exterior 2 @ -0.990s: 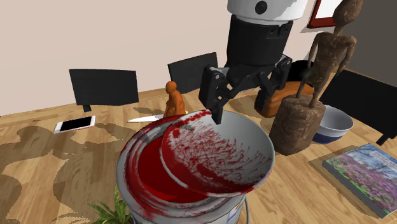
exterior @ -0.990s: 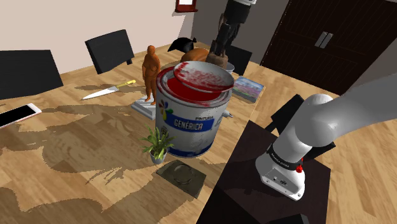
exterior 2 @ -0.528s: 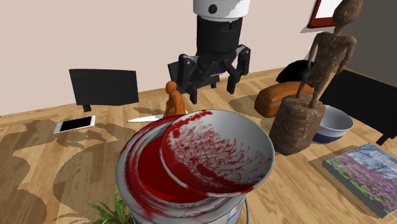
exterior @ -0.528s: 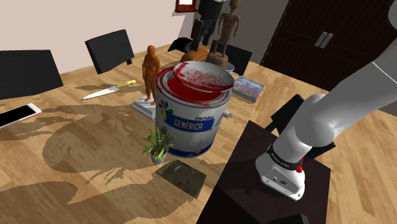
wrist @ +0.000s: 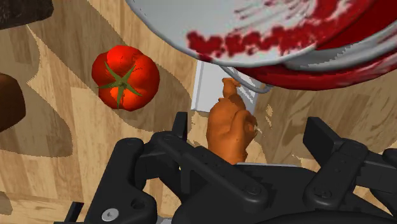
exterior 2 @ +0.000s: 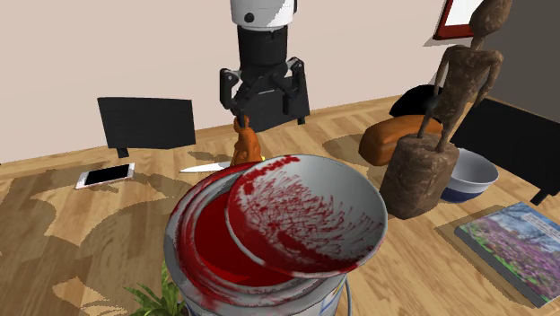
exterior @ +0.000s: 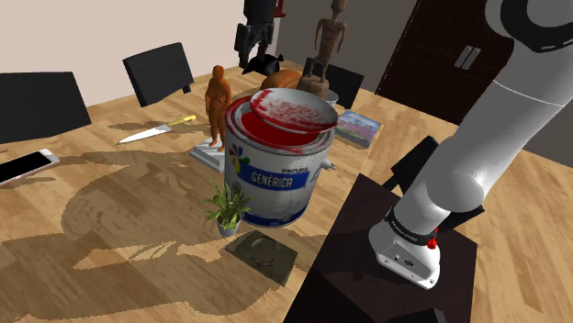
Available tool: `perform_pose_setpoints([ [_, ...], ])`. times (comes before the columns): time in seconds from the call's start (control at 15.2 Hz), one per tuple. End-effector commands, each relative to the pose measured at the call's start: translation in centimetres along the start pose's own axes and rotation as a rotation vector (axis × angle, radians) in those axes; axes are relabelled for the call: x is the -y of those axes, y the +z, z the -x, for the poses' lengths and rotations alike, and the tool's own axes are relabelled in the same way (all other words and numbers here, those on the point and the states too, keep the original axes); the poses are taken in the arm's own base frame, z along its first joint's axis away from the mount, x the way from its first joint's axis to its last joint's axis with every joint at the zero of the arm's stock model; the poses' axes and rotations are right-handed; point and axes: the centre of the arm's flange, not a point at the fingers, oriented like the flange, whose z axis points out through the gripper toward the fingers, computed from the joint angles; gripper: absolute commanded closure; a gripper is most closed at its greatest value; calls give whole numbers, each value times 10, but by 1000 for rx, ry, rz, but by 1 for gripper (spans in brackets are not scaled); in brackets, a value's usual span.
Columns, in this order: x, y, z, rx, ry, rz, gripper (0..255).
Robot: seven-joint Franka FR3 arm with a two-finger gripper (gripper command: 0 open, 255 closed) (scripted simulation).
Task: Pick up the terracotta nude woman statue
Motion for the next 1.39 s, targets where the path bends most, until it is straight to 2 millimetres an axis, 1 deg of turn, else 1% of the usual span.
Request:
perform_pose_setpoints([
  [0.0, 4, 6, -26, 2, -9, 0, 0],
  [0.4, 16, 23, -102, 8, -35, 3, 0],
  [0.86, 16, 60, -100, 8, -35, 3, 0],
  [0.92, 17, 63, -100, 8, -35, 3, 0],
  [1.06, 17, 63, -100, 8, -35, 3, 0],
  [1.12, 16, 63, -99, 8, -35, 3, 255],
  [1.32, 16, 63, -99, 8, -35, 3, 255],
])
